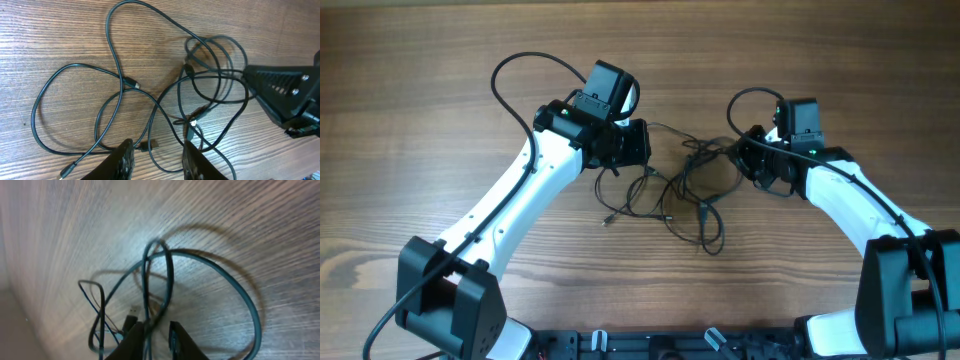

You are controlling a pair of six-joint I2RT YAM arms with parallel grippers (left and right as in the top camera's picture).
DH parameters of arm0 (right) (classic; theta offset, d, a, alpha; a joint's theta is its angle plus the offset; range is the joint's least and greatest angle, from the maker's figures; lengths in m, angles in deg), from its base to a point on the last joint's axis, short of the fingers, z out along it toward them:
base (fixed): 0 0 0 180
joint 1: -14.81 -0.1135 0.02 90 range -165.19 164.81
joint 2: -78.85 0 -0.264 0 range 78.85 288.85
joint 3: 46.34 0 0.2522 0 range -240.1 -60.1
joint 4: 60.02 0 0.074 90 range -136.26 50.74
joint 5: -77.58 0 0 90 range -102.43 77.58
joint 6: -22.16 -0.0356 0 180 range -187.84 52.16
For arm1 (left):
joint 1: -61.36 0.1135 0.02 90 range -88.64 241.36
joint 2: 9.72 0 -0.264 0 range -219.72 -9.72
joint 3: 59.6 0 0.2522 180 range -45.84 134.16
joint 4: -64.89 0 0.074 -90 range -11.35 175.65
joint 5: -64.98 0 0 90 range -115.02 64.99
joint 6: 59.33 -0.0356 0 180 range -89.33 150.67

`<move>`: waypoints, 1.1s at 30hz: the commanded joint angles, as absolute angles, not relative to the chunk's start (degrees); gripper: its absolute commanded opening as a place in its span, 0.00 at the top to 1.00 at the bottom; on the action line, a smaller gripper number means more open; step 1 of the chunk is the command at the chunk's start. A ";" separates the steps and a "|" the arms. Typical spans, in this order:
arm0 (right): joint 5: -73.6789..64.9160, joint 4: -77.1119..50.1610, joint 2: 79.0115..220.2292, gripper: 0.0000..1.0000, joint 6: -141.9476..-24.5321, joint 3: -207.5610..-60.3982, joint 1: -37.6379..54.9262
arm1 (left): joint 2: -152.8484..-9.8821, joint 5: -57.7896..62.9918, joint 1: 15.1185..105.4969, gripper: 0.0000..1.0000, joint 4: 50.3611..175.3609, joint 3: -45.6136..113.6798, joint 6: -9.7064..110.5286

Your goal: Untangle cables

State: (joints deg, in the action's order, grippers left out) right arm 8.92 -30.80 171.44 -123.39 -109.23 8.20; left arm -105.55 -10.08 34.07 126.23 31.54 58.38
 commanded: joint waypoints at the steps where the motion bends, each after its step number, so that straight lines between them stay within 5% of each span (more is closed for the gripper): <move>1: 7.19 -32.13 172.41 0.81 -129.42 -109.49 7.85 | -106.23 -9.38 33.76 0.66 126.20 32.04 58.12; 15: 2.10 -33.57 172.41 0.79 -131.39 -109.49 3.06 | -106.23 -9.38 33.76 0.66 126.25 32.04 58.12; 23: 2.10 -31.34 172.41 0.96 -127.67 -109.49 0.61 | -106.23 -9.35 33.70 0.66 126.23 32.04 58.14; 33: 5.95 -37.24 172.41 0.96 -120.20 -109.49 -3.80 | -108.19 -8.94 27.86 0.48 126.23 31.74 58.07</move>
State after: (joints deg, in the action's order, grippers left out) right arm 4.46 -36.74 171.53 -122.01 -109.23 -3.30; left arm -105.79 -9.88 29.98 126.20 31.54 58.40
